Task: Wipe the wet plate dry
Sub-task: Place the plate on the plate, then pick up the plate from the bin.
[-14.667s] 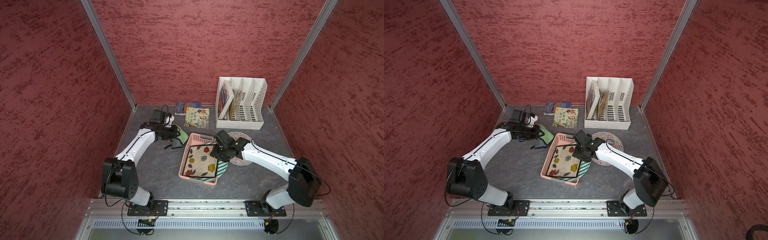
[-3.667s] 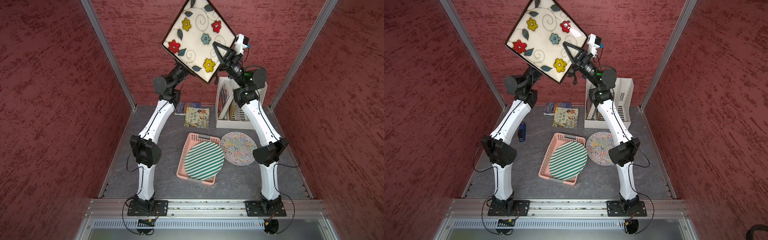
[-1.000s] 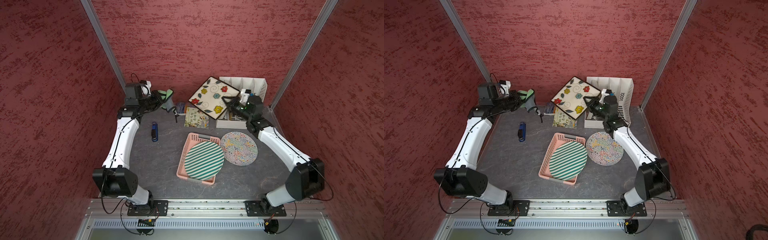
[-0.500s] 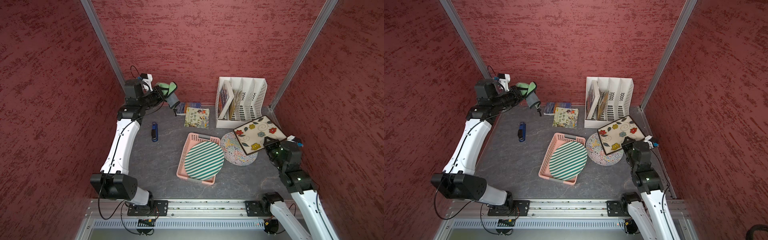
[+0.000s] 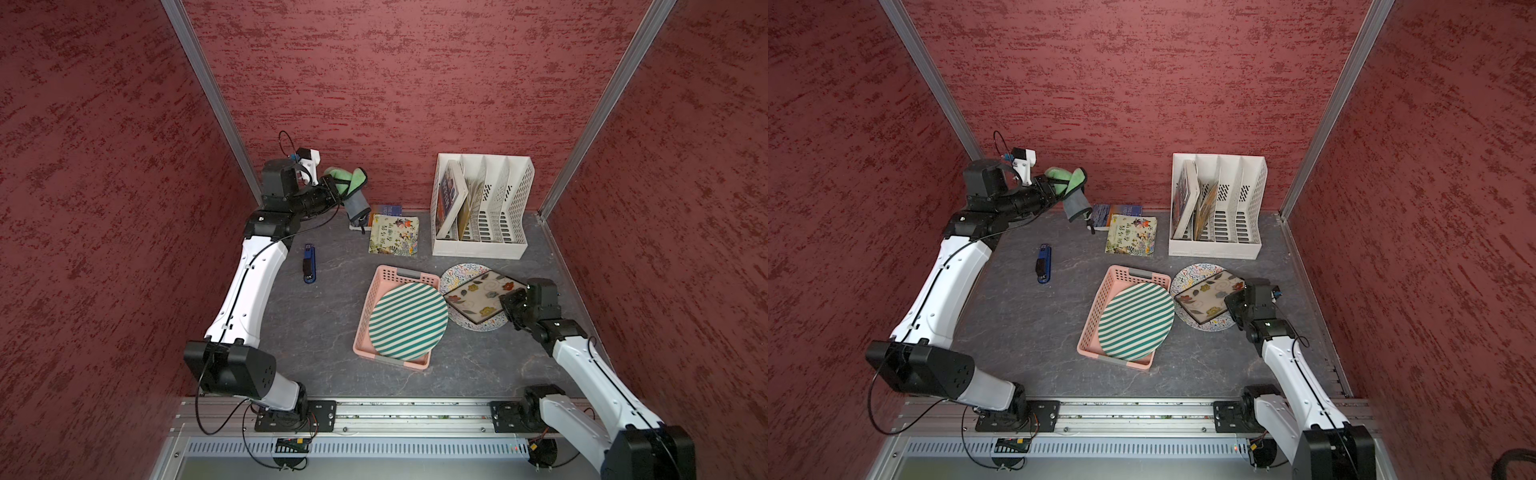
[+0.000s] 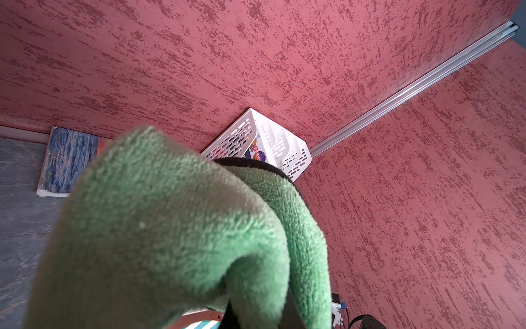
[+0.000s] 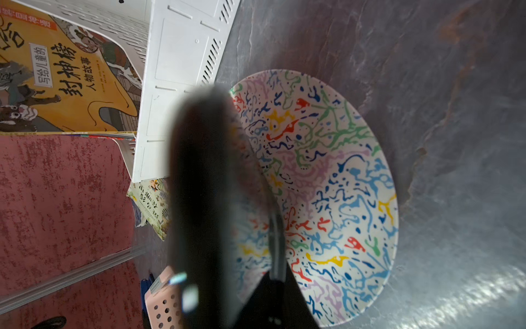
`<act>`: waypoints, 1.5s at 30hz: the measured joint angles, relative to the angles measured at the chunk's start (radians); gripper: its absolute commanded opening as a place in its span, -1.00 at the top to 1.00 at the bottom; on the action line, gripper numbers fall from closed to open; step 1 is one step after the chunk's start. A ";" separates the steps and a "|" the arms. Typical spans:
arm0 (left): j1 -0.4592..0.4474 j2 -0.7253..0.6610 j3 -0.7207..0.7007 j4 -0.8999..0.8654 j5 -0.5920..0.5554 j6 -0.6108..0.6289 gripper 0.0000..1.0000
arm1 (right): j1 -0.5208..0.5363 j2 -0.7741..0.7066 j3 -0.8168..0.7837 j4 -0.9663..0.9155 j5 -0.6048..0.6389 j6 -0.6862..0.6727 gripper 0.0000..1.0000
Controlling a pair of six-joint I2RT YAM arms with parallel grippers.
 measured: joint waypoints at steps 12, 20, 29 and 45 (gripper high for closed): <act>0.004 0.000 -0.167 -0.009 -0.045 0.089 1.00 | -0.004 0.124 0.104 -0.143 0.114 -0.225 -0.94; 0.006 0.000 -0.246 -0.027 -0.070 0.121 1.00 | 0.019 -0.097 0.286 -0.204 0.053 -0.331 -0.60; 0.006 0.000 -0.251 -0.023 -0.066 0.120 1.00 | 0.417 0.292 0.163 -0.088 -0.286 -0.282 -0.68; 0.001 0.000 -0.251 -0.023 -0.059 0.120 1.00 | 0.501 0.317 0.218 -0.050 -0.230 -0.243 0.12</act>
